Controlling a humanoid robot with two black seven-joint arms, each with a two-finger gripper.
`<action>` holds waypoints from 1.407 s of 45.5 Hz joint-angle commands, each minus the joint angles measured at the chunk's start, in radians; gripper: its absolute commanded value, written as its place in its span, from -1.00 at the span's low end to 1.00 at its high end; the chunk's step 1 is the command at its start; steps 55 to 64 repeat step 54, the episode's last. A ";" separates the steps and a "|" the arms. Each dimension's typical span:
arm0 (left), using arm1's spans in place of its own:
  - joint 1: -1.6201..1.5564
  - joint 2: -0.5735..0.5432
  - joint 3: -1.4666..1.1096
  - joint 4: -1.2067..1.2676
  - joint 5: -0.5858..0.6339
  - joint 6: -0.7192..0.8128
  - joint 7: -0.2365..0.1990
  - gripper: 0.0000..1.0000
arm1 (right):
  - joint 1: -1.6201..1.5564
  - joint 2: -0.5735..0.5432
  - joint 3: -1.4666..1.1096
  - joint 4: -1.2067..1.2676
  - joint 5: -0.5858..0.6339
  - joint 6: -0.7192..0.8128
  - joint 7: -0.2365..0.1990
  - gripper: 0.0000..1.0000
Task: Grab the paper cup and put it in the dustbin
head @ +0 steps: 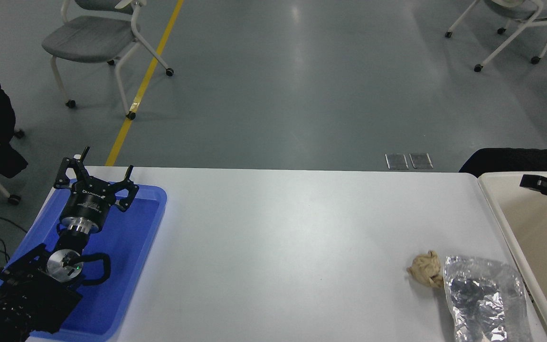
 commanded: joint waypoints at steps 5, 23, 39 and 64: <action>0.000 0.000 0.000 0.002 0.000 0.000 0.000 1.00 | 0.617 0.067 -0.337 0.529 0.020 0.208 -0.003 1.00; 0.003 0.001 0.000 0.002 0.000 0.000 0.000 1.00 | 0.838 0.413 -0.369 0.696 0.418 0.487 -0.003 1.00; 0.003 0.001 0.000 0.002 0.000 0.000 0.000 1.00 | 0.919 0.455 -0.466 0.696 0.478 0.511 -0.004 1.00; 0.003 0.001 0.000 0.002 0.000 0.000 0.000 1.00 | 0.915 0.404 -0.466 0.685 0.478 0.511 -0.003 1.00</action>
